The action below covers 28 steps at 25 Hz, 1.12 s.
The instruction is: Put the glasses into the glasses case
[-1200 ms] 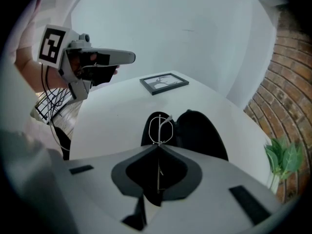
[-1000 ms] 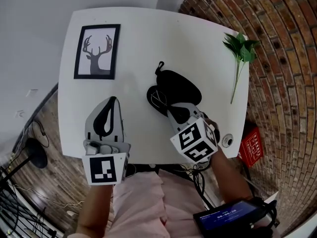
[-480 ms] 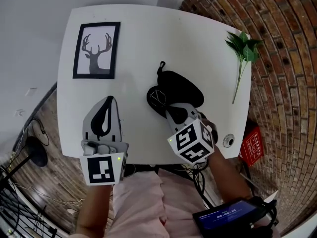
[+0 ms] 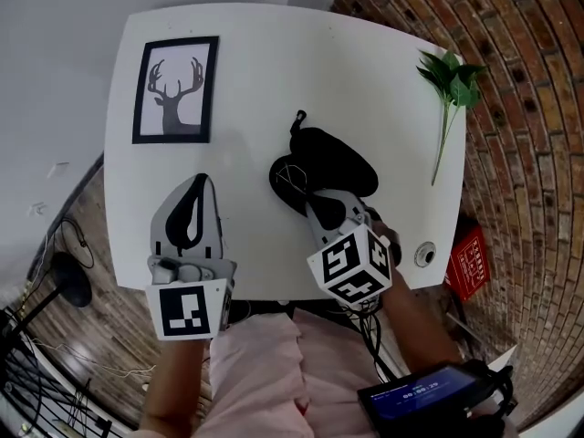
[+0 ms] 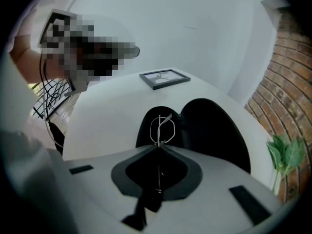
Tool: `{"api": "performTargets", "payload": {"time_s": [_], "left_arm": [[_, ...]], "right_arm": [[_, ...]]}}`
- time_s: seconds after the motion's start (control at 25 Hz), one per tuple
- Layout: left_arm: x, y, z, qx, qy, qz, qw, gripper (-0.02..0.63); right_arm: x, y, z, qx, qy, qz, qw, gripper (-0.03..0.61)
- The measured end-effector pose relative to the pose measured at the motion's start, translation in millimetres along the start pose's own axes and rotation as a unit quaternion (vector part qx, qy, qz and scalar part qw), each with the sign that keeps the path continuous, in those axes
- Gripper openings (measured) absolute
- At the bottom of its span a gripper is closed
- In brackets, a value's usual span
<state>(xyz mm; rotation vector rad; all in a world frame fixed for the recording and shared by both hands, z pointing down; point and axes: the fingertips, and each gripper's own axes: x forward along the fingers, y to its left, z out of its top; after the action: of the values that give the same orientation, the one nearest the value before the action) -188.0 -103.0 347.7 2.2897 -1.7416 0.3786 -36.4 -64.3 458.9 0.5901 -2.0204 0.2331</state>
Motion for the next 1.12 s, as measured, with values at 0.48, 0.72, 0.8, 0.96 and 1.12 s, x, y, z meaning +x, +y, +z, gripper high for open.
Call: {"api": "performTargets", "payload": {"time_s": [0.48, 0.72, 0.8, 0.96, 1.12], "left_arm": [[3, -5, 10, 0.004, -0.026, -0.012, 0.9996, 0.003], [0, -8, 4, 0.003, -0.007, -0.011, 0.9999, 0.003], [0, -8, 4, 0.006, -0.013, -0.012, 0.9998, 0.003], [-1, -11, 3, 0.01, -0.011, -0.011, 0.9998, 0.003], [-2, -16, 2, 0.011, -0.005, -0.019, 0.9998, 0.003]], "right_arm": [[-14, -8, 8, -0.001, -0.021, -0.019, 1.0, 0.055], [-27, -12, 3, 0.004, -0.024, -0.037, 0.999, 0.063], [-32, -13, 1, 0.01, -0.026, -0.042, 0.999, 0.063], [-38, -12, 0, 0.011, -0.035, -0.066, 0.997, 0.063], [-42, -9, -7, 0.003, -0.05, -0.105, 0.993, 0.063]]}}
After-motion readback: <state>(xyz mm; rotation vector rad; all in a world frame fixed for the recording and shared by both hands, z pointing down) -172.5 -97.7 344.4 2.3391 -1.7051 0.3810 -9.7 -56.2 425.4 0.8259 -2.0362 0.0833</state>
